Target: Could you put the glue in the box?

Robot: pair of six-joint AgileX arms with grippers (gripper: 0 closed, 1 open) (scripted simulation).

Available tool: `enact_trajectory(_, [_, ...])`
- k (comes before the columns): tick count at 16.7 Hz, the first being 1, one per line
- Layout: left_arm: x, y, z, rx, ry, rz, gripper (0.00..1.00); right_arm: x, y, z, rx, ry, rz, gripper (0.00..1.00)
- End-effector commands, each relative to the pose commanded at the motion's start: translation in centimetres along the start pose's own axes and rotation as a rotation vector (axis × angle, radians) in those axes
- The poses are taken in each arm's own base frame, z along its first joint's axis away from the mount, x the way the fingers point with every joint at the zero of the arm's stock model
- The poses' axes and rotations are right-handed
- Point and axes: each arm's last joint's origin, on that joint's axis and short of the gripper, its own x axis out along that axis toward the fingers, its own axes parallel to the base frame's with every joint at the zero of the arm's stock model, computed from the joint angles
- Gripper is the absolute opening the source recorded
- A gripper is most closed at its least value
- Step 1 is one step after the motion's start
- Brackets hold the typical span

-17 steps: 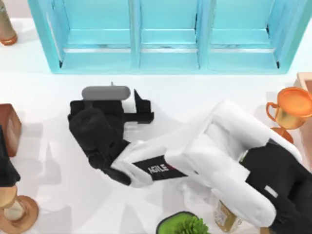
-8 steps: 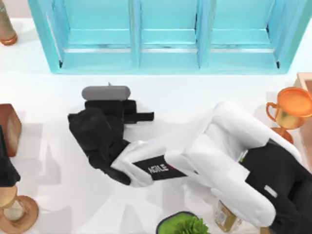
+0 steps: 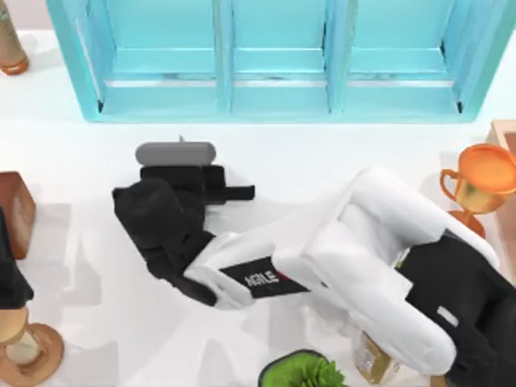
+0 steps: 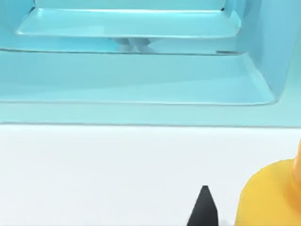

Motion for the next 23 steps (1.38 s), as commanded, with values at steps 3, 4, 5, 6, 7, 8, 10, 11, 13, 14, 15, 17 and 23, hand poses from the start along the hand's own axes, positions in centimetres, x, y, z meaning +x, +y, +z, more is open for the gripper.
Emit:
enact_trajectory(3, [0.0, 0.0, 0.0, 0.000, 0.000, 0.000, 1.00, -0.2, 0.1, 0.0, 0.001, 0.000, 0.004, 0.00])
enact_trajectory(4, [0.0, 0.0, 0.0, 0.000, 0.000, 0.000, 1.00, -0.2, 0.1, 0.1, 0.000, 0.000, 0.004, 0.00])
enact_trajectory(5, [0.0, 0.0, 0.0, 0.000, 0.000, 0.000, 1.00, -0.3, 0.2, 0.6, -0.002, 0.001, 0.005, 0.00])
enact_trajectory(6, [0.0, 0.0, 0.0, 0.000, 0.000, 0.000, 1.00, -0.4, 0.2, 1.5, -0.002, 0.001, 0.006, 0.00])
enact_trajectory(7, [0.0, 0.0, 0.0, 0.000, 0.000, 0.000, 1.00, -0.6, 0.2, 2.7, 0.000, 0.000, 0.005, 0.00])
enact_trajectory(8, [0.0, 0.0, 0.0, 0.000, 0.000, 0.000, 1.00, -0.8, 0.2, 4.0, 0.003, -0.002, 0.005, 0.00])
enact_trajectory(10, [0.0, 0.0, 0.0, 0.000, 0.000, 0.000, 1.00, -1.3, 0.2, 6.7, 0.001, -0.001, 0.005, 0.00])
enact_trajectory(11, [0.0, 0.0, 0.0, 0.000, 0.000, 0.000, 1.00, -1.7, 0.1, 7.8, -0.001, 0.000, 0.006, 0.00])
enact_trajectory(13, [0.0, 0.0, 0.0, 0.000, 0.000, 0.000, 1.00, -2.1, 0.0, 9.5, -0.001, 0.000, 0.004, 0.00])
enact_trajectory(14, [0.0, 0.0, 0.0, 0.000, 0.000, 0.000, 1.00, -2.1, 0.0, 9.8, 0.001, 0.000, 0.004, 0.00])
enact_trajectory(15, [0.0, 0.0, 0.0, 0.000, 0.000, 0.000, 1.00, -2.1, 0.0, 9.8, 0.001, 0.000, 0.004, 0.00])
enact_trajectory(17, [0.0, 0.0, 0.0, 0.000, 0.000, 0.000, 1.00, -2.1, 0.0, 9.7, 0.003, -0.001, 0.004, 0.00])
enact_trajectory(23, [0.0, 0.0, 0.0, 0.000, 0.000, 0.000, 1.00, -0.8, -2.1, 14.0, -0.119, 0.025, 0.082, 0.00])
